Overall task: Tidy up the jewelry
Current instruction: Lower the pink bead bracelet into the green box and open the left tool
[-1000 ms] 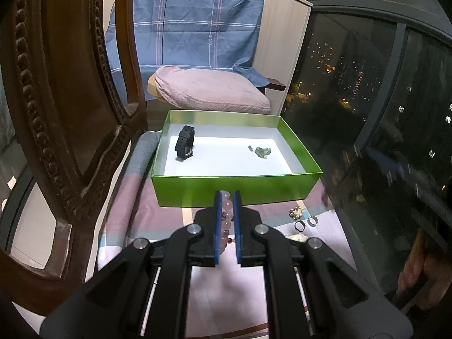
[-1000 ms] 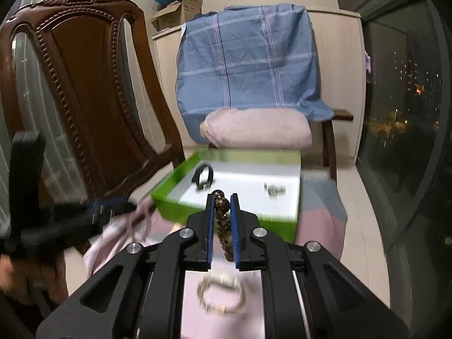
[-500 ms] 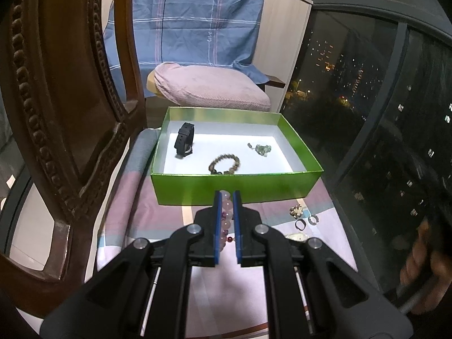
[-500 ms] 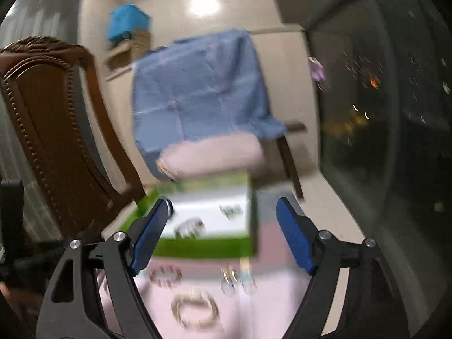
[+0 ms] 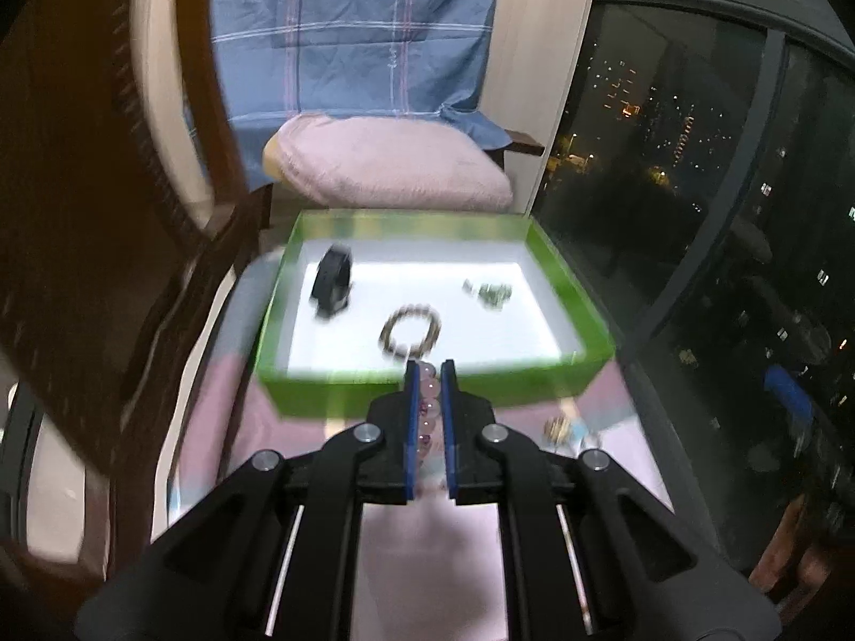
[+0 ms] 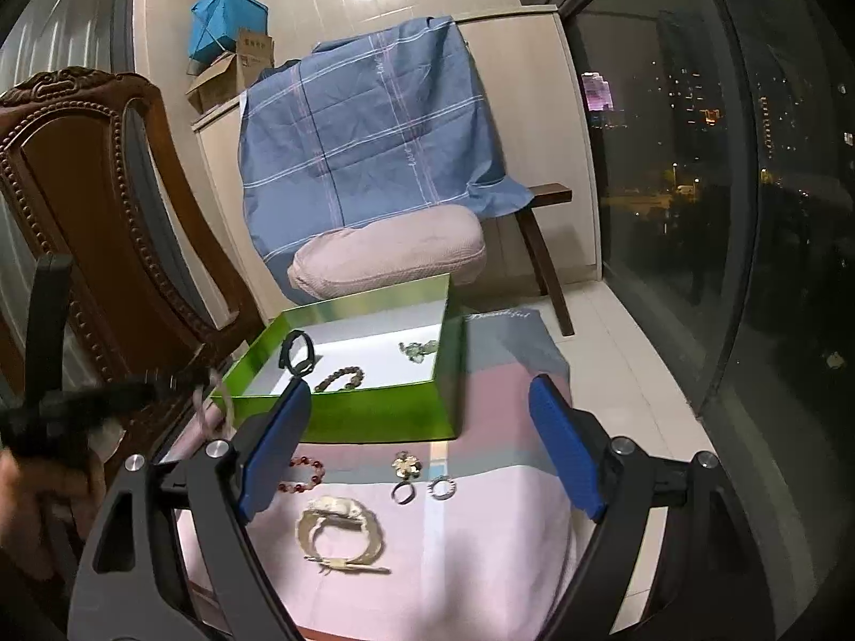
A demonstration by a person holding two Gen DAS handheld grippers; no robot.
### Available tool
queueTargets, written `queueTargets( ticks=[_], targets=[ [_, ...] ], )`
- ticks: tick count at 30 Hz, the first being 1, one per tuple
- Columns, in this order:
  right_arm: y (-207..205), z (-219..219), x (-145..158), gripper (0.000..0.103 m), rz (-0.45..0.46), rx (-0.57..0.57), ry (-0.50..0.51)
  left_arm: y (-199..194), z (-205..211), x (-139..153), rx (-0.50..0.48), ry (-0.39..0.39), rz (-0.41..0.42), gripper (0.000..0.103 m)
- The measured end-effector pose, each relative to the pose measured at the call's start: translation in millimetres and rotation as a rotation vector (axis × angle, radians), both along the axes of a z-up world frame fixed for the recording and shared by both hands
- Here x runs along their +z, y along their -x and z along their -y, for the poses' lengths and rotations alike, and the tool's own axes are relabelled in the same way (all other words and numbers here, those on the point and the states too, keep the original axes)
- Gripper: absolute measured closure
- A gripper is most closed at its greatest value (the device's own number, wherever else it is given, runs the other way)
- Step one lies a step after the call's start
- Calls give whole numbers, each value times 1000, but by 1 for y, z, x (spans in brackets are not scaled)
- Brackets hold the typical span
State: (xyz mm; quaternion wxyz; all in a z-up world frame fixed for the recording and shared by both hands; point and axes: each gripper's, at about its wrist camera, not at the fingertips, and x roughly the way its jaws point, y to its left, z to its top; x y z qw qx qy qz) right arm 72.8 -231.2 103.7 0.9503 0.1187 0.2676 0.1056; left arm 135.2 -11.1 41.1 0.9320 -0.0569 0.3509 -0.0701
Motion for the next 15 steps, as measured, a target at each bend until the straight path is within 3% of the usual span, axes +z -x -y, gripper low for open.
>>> queueTargets(
  ticks=[4, 5, 6, 7, 10, 15],
  targets=[
    [-7, 12, -3, 21, -24, -18, -41, -56, 13, 27, -10, 6, 9, 94],
    [-7, 12, -3, 21, -25, -21, -46, -70, 15, 31, -30, 17, 4, 77],
    [-8, 14, -3, 21, -25, -24, -50, -79, 16, 32, -41, 17, -8, 34],
    [-9, 14, -2, 21, -25, -23, -50, -86, 16, 35, -28, 6, 0, 18],
    [-10, 11, -3, 21, -30, -10, -44, -81, 8, 40, 27, -26, 39, 13],
    [-8, 10, -3, 21, -26, -3, -37, -18, -22, 35, 44, -27, 58, 6]
  ],
)
